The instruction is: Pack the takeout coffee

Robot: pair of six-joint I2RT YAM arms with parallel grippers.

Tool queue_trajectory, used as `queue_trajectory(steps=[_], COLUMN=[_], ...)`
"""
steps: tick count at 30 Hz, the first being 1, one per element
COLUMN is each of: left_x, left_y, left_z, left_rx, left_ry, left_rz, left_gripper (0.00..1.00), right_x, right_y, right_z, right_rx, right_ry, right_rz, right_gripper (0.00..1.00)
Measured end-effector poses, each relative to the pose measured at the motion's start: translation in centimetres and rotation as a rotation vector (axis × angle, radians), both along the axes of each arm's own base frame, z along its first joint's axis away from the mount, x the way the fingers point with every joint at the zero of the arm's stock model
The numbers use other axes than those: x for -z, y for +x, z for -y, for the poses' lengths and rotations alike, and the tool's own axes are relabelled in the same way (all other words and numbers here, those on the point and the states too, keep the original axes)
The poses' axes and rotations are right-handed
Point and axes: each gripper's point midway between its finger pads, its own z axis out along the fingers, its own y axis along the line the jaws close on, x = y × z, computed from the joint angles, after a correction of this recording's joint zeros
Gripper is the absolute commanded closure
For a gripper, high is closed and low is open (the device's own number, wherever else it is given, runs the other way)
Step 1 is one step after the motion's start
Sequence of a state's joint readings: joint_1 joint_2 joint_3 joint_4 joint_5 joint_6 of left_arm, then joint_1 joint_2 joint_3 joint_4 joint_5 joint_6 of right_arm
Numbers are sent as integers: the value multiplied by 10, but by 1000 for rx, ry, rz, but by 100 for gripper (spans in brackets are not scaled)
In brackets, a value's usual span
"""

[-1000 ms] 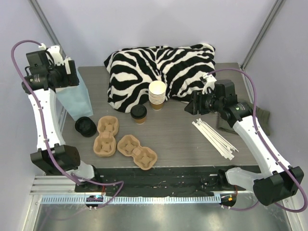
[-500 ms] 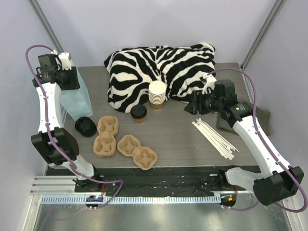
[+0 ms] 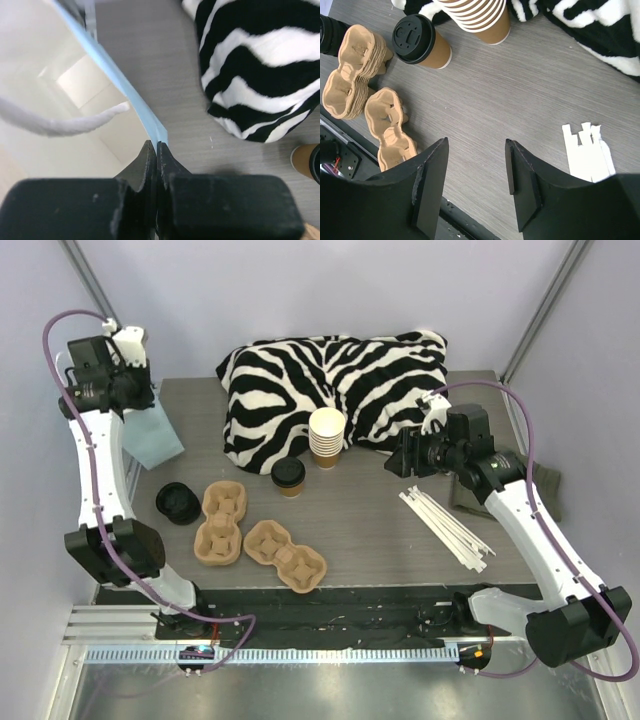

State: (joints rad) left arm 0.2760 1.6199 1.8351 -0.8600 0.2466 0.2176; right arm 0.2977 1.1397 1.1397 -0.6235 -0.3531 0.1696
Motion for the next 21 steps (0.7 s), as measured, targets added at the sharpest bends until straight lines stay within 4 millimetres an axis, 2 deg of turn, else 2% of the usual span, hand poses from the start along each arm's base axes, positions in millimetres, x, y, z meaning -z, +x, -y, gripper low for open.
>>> queue_trajectory(steps=[2,3,5,7,9,12,14,17,18,19,20,21], left_x=[-29,-43,-78,-112,-139,-163,-168,-158,-150,-142,-126,-113], left_y=[1,0,-6,-20,-43,-89,-114,-157,-171,-183,-201,-213], left_z=[15,26,60,108,161,233,264,315,331,344,360,370], left_rx=[54,86,187,315,471,706,827,1040,1110,1172,1260,1322], left_ry=[41,61,105,140,157,143,132,125,126,129,146,159], left_rz=[75,108,201,296,384,478,503,497,483,470,442,417], left_gripper=[100,100,100,100,100,100,100,100,100,100,100,100], right_x=[-4,-8,-18,-29,-41,-57,-64,-74,-78,-82,-88,-93], right_y=[2,3,8,12,16,23,28,40,43,45,49,51], right_z=[3,5,12,20,29,49,65,104,118,122,149,159], right_rx=[3,8,26,45,63,111,149,243,275,276,342,361], right_ry=[-6,-9,-14,-21,-29,-33,-30,-6,9,21,34,39], right_rz=[12,22,45,69,95,117,115,97,90,80,77,83], right_gripper=[40,34,29,23,19,13,13,12,12,12,12,12])
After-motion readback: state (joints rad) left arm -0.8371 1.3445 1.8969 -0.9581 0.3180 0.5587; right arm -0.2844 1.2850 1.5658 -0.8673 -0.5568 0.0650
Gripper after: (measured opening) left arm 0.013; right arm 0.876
